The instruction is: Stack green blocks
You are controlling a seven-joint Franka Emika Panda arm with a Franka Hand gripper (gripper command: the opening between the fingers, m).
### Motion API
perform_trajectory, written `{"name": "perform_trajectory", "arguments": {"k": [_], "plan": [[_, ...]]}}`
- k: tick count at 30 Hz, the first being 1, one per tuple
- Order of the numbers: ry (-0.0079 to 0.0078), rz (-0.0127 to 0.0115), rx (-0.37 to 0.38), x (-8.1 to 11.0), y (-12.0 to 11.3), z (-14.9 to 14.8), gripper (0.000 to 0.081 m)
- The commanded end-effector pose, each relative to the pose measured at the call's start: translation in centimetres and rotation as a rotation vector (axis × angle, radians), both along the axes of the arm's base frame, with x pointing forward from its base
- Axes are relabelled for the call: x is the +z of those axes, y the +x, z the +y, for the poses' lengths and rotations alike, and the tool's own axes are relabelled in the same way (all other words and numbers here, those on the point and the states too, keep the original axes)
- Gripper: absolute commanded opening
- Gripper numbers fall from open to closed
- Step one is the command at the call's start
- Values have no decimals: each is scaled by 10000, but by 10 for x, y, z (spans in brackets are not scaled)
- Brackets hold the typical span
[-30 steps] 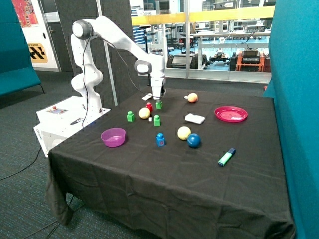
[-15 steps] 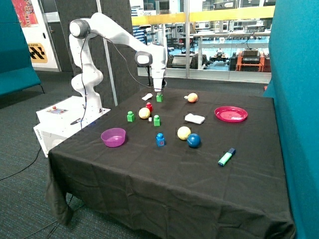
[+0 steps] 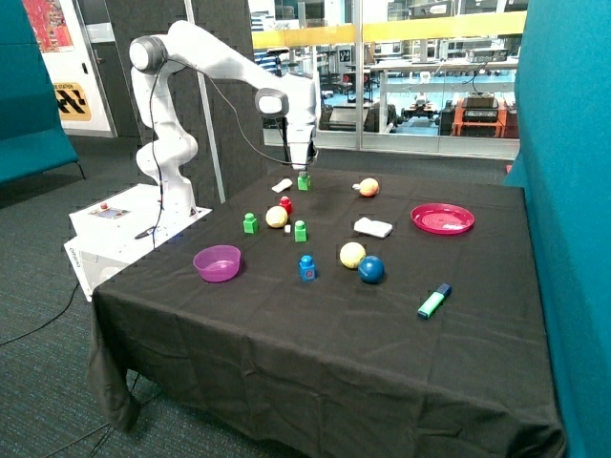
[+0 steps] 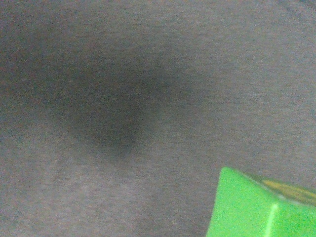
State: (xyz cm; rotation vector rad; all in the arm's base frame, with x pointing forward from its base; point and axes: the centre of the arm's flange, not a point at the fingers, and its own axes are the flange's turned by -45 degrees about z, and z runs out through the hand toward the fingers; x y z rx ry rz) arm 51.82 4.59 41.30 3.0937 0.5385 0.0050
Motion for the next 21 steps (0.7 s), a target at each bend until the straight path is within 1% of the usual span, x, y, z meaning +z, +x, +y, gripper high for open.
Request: {"name": "perform_trajectory", "arguments": {"k": [1, 13, 21], "plan": [[9, 33, -522, 13, 14, -32, 0], [10, 33, -1367, 16, 29, -81, 0], [11, 33, -1819, 13, 37, -106, 0]]}}
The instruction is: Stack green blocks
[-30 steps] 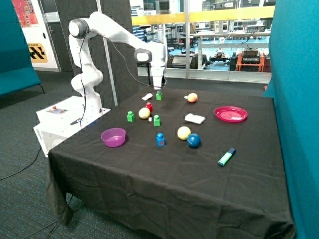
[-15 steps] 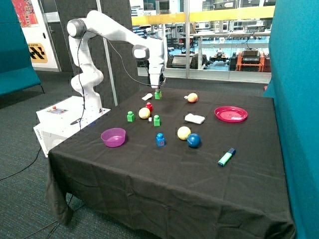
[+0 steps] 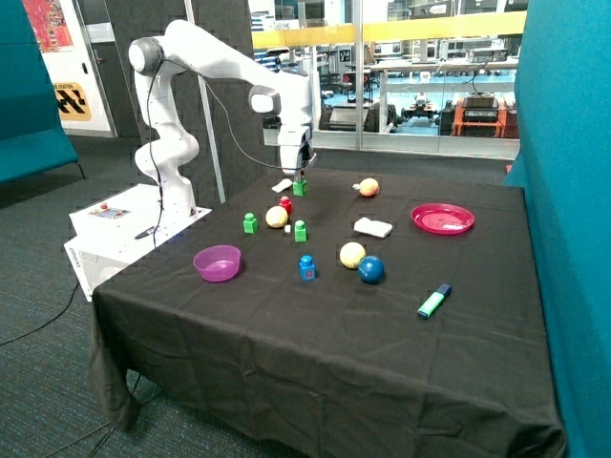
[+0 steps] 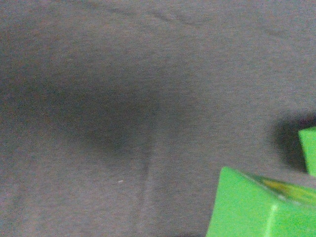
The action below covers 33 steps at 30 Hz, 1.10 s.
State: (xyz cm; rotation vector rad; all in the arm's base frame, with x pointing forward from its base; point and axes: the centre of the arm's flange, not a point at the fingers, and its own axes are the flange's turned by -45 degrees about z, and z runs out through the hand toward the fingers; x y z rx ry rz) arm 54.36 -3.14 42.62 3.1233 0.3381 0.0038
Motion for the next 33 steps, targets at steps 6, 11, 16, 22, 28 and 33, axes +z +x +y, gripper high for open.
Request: {"name": "perform_trajectory", "arguments": {"k": [6, 11, 16, 22, 28, 33], "plan": [[-1, 24, -738, -1, 17, -40, 0], [-1, 24, -832, -6, 19, -48, 0], [-1, 24, -967, -14, 18, -55, 0], [-1, 24, -1030, -20, 16, -63, 0], [0, 24, -1077, -22, 16, -71, 0], [0, 24, -1101, -23, 17, -78, 0]]}}
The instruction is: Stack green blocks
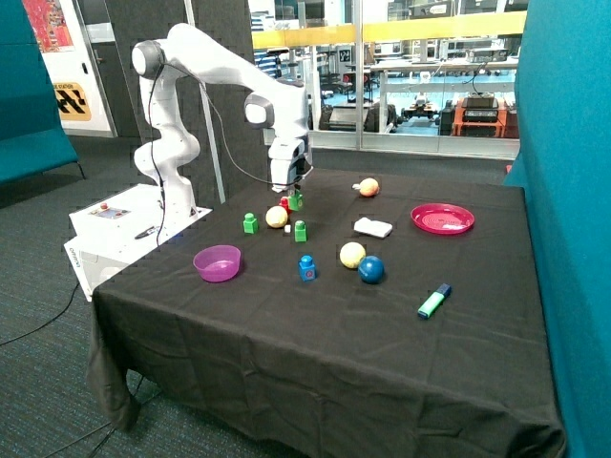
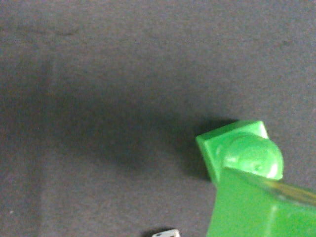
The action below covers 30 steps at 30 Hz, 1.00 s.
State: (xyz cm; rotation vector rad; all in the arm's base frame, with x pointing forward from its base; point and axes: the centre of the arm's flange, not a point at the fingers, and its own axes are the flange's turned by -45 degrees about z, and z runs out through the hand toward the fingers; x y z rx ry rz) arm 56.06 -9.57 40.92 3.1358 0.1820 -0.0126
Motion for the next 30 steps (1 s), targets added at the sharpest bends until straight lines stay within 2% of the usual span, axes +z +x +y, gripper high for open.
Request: {"name": "perform_trajectory", "arguments": {"k": [1, 9, 17, 30], "plan": [[9, -80, -100, -7, 1, -15, 0], [9, -80, -87, -13, 0, -18, 0], [10, -80, 166, -23, 0, -4, 0], [10, -80, 218, -25, 6, 0, 0]]}}
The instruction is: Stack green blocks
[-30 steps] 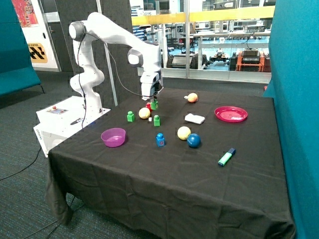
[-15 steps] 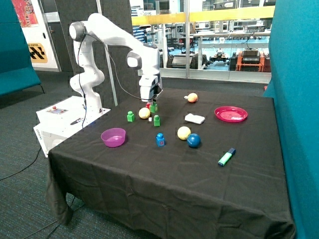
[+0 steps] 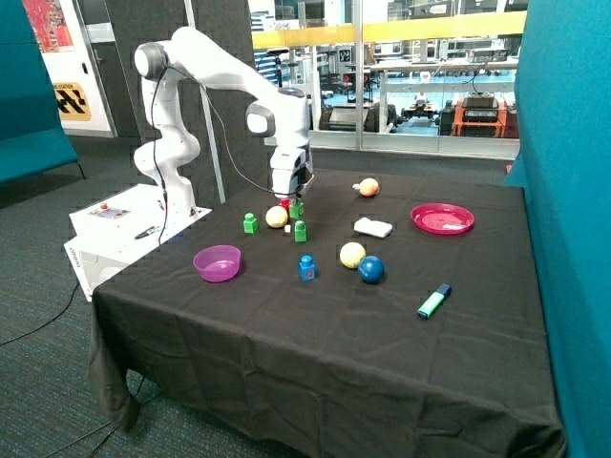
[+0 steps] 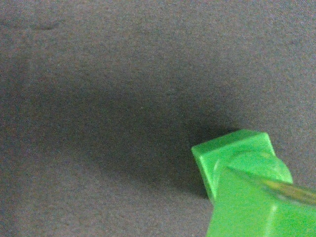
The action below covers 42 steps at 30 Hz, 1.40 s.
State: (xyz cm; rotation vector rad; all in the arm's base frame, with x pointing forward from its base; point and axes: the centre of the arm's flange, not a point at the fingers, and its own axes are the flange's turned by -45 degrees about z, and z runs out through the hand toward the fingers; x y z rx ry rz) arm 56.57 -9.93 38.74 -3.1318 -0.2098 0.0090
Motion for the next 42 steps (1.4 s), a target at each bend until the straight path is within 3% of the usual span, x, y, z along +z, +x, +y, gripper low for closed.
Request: {"name": "perform_trajectory", "arguments": {"k": [1, 42], "plan": [[-24, -59, 29, -3, 2, 3, 0], [-24, -59, -61, -17, 12, 2, 0]]}}
